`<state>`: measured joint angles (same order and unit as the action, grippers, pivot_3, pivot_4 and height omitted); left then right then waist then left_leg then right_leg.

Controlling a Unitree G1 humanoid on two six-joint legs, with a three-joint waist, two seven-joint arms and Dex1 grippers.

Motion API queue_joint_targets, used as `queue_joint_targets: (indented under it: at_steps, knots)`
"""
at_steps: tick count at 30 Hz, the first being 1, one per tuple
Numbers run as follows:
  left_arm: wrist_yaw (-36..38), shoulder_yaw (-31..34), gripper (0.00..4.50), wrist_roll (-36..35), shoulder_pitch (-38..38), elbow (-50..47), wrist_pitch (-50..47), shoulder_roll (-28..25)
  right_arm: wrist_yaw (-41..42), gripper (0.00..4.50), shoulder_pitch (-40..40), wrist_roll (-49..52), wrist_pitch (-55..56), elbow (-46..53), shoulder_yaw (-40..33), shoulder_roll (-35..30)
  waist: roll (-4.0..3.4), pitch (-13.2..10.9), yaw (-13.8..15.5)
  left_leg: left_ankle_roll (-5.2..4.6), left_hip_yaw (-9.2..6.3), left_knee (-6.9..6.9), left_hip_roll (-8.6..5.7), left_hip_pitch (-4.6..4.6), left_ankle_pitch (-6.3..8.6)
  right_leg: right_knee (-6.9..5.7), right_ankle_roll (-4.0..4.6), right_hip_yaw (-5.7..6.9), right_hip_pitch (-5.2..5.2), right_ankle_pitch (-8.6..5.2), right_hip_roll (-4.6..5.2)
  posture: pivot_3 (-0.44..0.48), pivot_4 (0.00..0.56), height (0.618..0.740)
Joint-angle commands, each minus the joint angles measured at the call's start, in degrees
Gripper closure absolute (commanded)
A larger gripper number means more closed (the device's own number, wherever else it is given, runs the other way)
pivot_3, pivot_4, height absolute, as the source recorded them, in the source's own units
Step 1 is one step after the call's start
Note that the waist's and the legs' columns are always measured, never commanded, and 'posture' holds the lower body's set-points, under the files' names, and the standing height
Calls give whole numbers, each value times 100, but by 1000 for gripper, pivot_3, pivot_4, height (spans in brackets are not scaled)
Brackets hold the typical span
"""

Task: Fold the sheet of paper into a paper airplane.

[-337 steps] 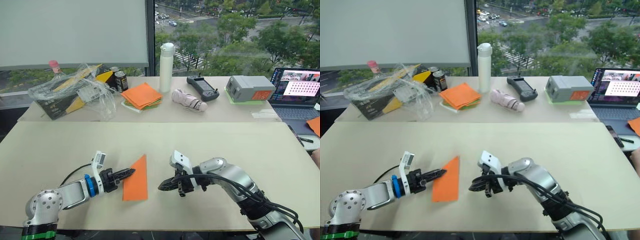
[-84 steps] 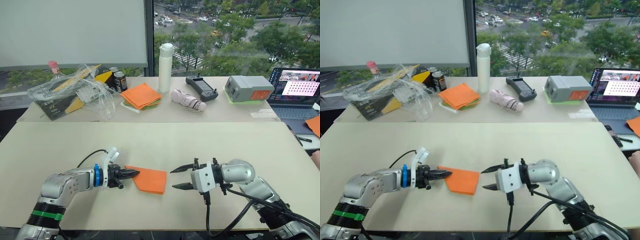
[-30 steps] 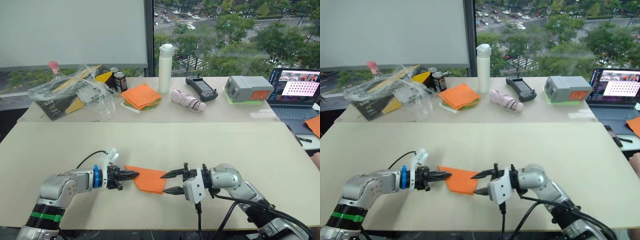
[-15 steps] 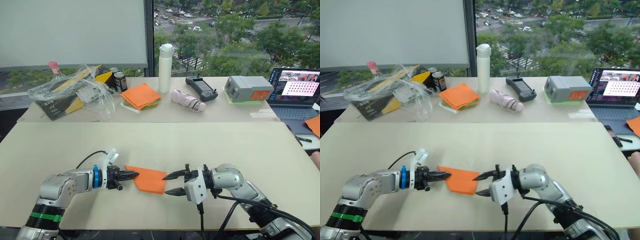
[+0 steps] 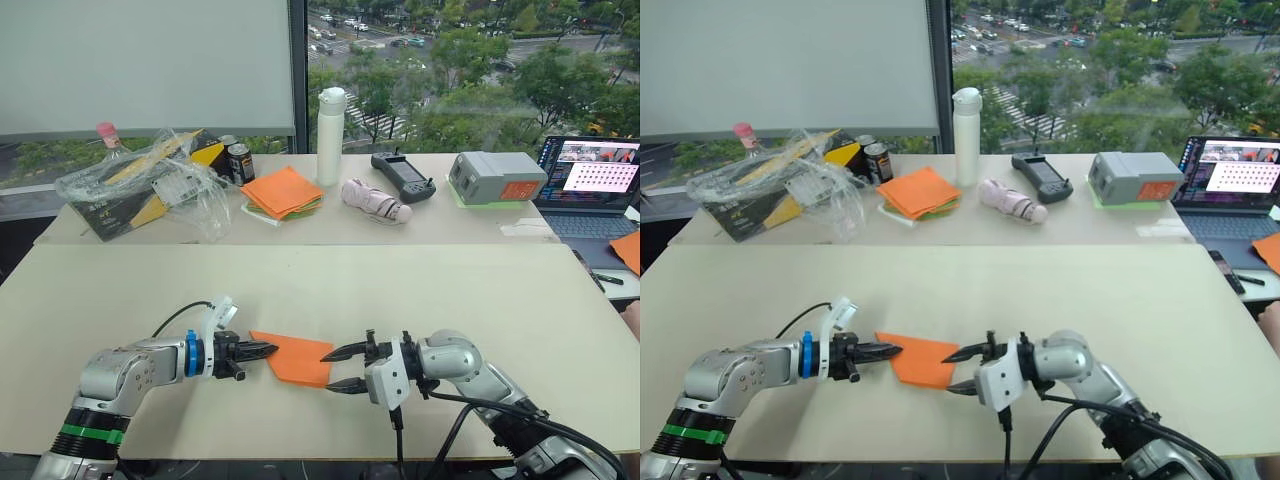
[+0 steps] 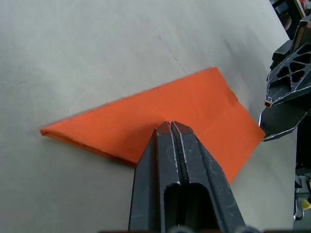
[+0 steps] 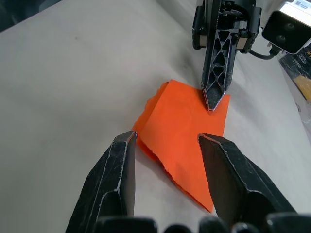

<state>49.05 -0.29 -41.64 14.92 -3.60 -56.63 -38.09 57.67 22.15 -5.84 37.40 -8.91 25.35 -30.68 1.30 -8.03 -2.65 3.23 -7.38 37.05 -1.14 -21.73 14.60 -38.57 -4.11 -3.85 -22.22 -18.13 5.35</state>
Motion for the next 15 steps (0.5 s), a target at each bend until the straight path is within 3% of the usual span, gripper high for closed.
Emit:
queue_joint_targets:
  at_steps: [1,15]
  knots:
    - [15,93,4475,-14,-50,-193,-71,-38,-84,2231,121,8,161,8,-1,55,0,0,-2,0,0,0,0,0,0,0,0,0,0,0,0,0,150,740]
    - [-41,208,4475,-59,-171,-356,-183,-1,-182,2231,258,-46,305,-187,71,140,0,0,-5,0,0,0,0,0,0,-1,0,0,0,0,0,0,150,740]
